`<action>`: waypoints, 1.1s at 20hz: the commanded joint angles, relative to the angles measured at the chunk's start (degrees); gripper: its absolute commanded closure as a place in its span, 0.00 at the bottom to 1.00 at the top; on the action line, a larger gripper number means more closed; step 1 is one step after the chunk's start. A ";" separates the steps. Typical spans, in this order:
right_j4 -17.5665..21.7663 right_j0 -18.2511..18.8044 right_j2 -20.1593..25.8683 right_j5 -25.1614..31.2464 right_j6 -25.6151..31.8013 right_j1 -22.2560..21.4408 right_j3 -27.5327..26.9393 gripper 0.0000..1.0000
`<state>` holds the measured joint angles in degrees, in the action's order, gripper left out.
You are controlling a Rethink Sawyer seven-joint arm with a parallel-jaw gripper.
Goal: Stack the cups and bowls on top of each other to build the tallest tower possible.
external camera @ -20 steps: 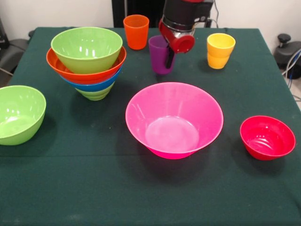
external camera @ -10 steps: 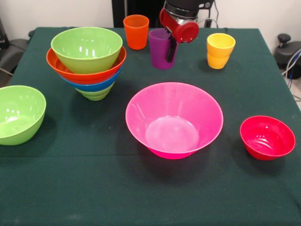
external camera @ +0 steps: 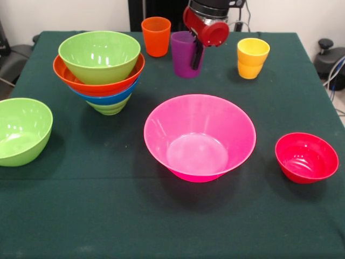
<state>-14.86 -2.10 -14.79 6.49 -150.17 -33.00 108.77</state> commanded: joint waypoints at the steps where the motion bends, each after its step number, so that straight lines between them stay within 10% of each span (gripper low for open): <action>1: 3.32 1.43 5.38 2.30 -2.08 -2.32 4.52 1.00; 22: 5.00 5.03 6.79 6.53 1.14 -9.73 7.47 1.00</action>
<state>-13.72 1.47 -13.96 6.53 -150.17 -41.72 113.23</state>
